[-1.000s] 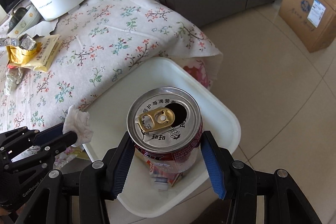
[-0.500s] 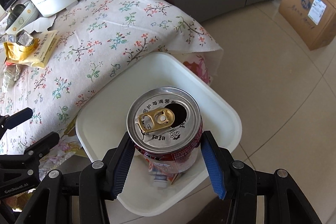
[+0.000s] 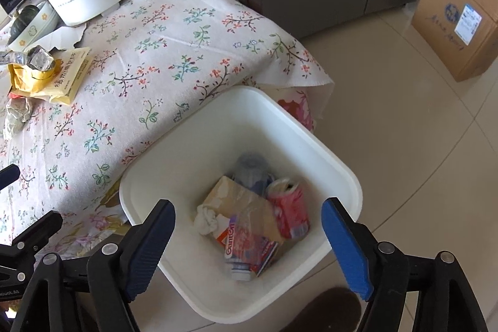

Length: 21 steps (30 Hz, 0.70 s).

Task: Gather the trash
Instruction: 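Carry the red can and tissue over the white bin and release both, then grasp the crumpled tissue with the left tool while the right tool grasps the yellow snack bag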

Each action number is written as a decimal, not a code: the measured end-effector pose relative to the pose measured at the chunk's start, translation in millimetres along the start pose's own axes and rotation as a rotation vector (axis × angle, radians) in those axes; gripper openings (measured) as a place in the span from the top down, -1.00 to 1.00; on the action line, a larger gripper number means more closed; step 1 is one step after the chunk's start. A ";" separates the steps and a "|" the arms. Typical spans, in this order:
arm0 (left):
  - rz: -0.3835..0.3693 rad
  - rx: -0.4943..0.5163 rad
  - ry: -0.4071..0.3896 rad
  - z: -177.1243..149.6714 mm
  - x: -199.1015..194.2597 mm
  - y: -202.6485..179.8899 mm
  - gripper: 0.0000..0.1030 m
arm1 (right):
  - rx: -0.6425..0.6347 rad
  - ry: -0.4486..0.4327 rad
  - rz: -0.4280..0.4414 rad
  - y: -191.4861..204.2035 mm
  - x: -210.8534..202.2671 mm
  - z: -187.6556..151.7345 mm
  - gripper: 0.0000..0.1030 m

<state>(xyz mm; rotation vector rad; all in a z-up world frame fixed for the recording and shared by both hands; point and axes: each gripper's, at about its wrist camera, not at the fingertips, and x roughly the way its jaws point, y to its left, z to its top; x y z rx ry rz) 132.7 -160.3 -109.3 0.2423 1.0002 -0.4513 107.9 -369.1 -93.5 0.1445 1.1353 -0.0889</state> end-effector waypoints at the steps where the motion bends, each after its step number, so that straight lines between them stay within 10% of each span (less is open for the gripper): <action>1: 0.003 -0.004 -0.002 -0.3 -1.9 2.5 -1.00 | -0.001 0.000 0.000 1.5 -0.3 0.5 -0.61; 21: 0.167 -0.234 -0.045 2.3 -25.7 138.4 -1.00 | -0.094 -0.037 0.037 74.8 4.0 39.7 -0.65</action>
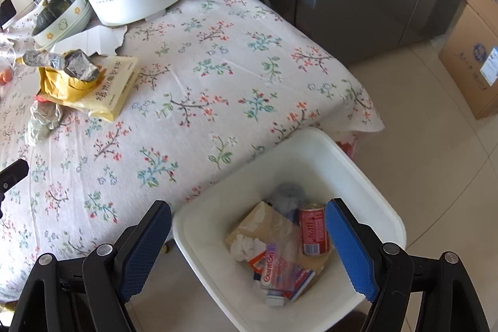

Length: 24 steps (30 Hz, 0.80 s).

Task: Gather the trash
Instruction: 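Grasp the crumpled tissue with the left tool while the right tool grasps the yellow snack bag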

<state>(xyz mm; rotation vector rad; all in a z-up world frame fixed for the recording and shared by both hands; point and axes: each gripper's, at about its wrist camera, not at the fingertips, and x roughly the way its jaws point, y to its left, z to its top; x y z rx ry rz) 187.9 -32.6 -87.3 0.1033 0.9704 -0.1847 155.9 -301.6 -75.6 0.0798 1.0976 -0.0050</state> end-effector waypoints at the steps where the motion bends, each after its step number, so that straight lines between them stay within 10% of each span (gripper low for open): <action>1: 0.015 -0.022 0.002 2.2 4.6 10.3 -1.00 | 0.001 -0.005 0.007 4.7 1.2 4.8 -0.65; 17: -0.053 -0.371 0.007 27.2 73.8 87.2 -0.77 | -0.003 0.035 -0.007 42.2 49.7 46.6 -0.65; 24: -0.088 -0.470 0.059 24.1 95.4 98.3 0.26 | 0.010 0.040 0.006 45.5 50.7 44.8 -0.65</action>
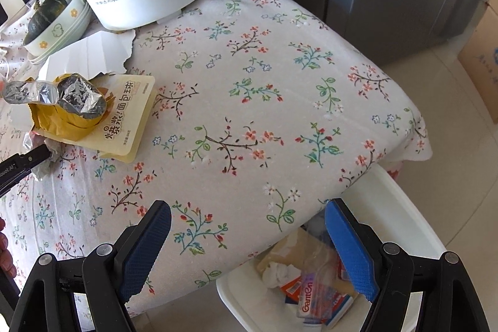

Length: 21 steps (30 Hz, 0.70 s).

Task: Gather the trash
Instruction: 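Grasp the crumpled tissue with the left tool while the right tool grasps the yellow snack bag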

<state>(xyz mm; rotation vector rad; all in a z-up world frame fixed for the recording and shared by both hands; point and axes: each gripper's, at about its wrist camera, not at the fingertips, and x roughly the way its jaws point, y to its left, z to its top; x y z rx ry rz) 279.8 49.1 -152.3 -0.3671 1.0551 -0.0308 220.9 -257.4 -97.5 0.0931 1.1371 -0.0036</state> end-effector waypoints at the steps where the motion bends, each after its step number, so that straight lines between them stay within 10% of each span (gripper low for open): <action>1: 0.005 0.006 -0.001 -1.1 -1.0 -1.0 0.29 | -0.004 0.000 -0.002 0.4 -0.3 -0.8 -0.65; 21: 0.019 0.180 -0.096 -20.5 -118.3 8.5 0.46 | -0.173 -0.086 0.154 105.3 -7.5 13.4 -0.66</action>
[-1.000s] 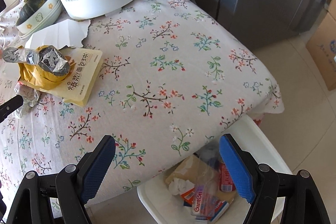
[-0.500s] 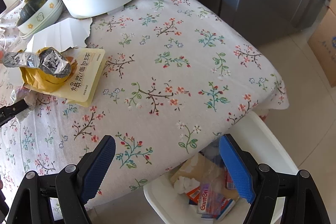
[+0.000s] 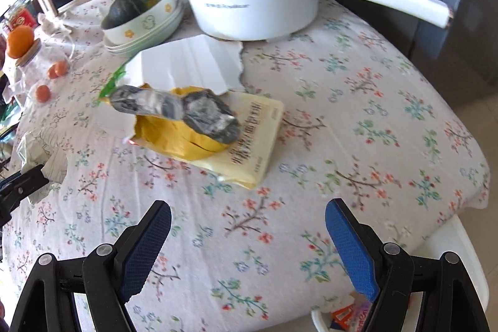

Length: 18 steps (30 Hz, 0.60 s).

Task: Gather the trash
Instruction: 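Grasp the crumpled tissue with the left tool while the right tool grasps the yellow snack bag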

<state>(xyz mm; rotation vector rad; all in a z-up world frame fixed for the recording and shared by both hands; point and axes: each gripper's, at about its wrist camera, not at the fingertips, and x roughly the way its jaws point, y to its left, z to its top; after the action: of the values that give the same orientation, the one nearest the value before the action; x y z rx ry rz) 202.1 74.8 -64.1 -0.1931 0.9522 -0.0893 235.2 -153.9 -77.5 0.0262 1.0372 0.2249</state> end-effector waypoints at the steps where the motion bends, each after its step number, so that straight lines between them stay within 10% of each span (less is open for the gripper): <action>1: -0.003 0.010 -0.012 -0.5 -6.7 0.2 0.46 | -0.017 -0.009 0.006 8.3 4.5 6.1 -0.66; 12: -0.142 -0.100 0.008 -10.5 -34.5 26.2 0.46 | -0.089 -0.120 -0.005 59.2 40.2 40.5 -0.38; 18: -0.144 -0.129 -0.005 -10.9 -41.6 36.5 0.46 | -0.173 -0.157 -0.024 73.0 46.6 42.7 0.48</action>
<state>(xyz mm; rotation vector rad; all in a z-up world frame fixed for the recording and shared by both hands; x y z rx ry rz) 168.8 115.9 -44.3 -0.3807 0.9388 -0.1606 281.9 -69.8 -86.0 -0.1235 0.8590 0.2853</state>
